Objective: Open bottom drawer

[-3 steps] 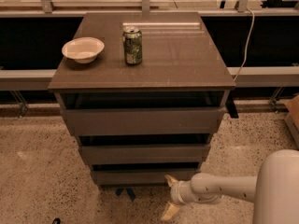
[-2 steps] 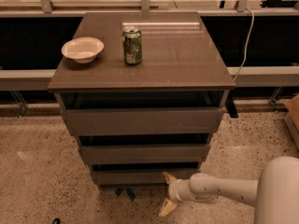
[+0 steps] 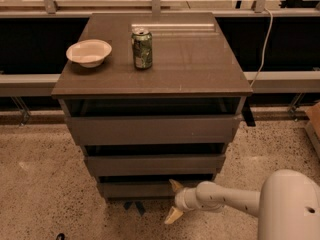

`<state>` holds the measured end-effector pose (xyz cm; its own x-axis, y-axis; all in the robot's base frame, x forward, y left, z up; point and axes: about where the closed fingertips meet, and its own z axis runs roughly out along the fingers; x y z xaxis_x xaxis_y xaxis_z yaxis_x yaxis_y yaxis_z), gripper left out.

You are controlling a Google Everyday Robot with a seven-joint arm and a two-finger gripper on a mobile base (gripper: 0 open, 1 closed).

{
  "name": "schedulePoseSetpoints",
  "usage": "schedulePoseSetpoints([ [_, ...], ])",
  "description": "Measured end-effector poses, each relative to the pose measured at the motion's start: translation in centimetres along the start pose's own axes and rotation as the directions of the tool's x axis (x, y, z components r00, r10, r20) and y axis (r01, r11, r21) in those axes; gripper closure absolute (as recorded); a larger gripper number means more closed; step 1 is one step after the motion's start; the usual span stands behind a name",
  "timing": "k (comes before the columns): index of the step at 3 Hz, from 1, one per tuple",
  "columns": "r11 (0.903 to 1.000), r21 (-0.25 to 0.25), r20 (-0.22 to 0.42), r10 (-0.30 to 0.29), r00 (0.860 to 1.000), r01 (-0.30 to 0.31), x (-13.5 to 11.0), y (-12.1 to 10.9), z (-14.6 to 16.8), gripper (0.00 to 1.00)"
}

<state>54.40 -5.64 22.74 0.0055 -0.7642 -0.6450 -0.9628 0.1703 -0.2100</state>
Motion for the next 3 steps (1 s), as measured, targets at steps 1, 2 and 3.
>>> schedulePoseSetpoints([
  [1,0.9995,-0.02,0.004,0.023,1.0,-0.023,1.1,-1.1,2.7,0.01],
  [2,0.9985,-0.027,0.009,0.049,0.999,-0.049,2.1,-2.9,4.8,0.1],
  [3,0.9982,-0.017,0.007,0.058,0.998,-0.058,2.5,-4.1,5.5,0.1],
])
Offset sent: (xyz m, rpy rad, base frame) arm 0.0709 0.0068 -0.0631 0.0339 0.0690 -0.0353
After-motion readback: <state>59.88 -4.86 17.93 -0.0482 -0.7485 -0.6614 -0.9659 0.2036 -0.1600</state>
